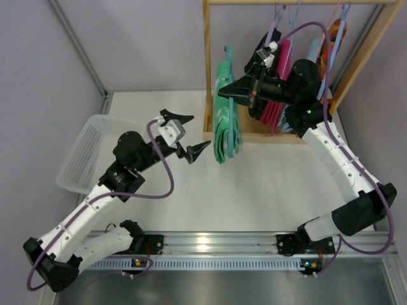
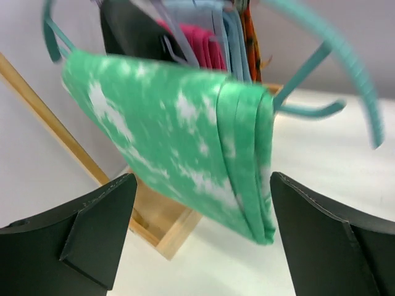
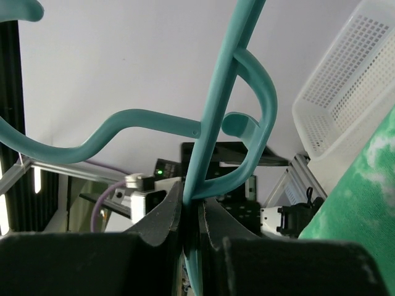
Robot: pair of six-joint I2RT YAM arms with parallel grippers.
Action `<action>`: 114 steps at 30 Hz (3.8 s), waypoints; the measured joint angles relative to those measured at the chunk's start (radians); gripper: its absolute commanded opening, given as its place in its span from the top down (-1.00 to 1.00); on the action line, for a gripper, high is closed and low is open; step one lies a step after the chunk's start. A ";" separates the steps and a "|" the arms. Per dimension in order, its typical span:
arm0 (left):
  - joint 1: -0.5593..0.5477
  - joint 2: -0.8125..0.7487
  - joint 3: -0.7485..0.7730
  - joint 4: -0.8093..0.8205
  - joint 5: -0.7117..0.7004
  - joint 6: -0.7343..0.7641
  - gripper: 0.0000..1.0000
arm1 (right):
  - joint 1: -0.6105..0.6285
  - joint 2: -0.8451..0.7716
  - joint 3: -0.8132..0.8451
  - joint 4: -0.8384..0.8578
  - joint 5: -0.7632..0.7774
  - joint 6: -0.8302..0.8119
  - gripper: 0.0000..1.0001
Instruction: Remove the trousers from the hanger
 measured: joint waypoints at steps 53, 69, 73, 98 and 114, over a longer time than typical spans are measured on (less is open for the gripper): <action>-0.097 0.322 0.374 -0.084 -0.335 -0.069 1.00 | -0.069 -0.088 -0.309 0.303 -0.047 0.085 1.00; -0.006 0.420 0.683 -0.138 -0.411 -0.159 1.00 | -0.132 -0.063 -0.501 0.599 -0.184 0.186 1.00; 0.014 0.441 0.766 -0.145 -0.427 -0.151 1.00 | -0.132 -0.060 -0.523 0.570 -0.199 0.156 1.00; 0.678 0.045 0.541 -0.152 -0.557 -0.130 1.00 | -0.074 -0.087 -0.519 0.335 -0.170 -0.057 1.00; 0.958 -0.253 0.109 -0.169 -0.853 0.032 1.00 | -0.059 -0.080 -0.443 0.327 -0.172 -0.047 1.00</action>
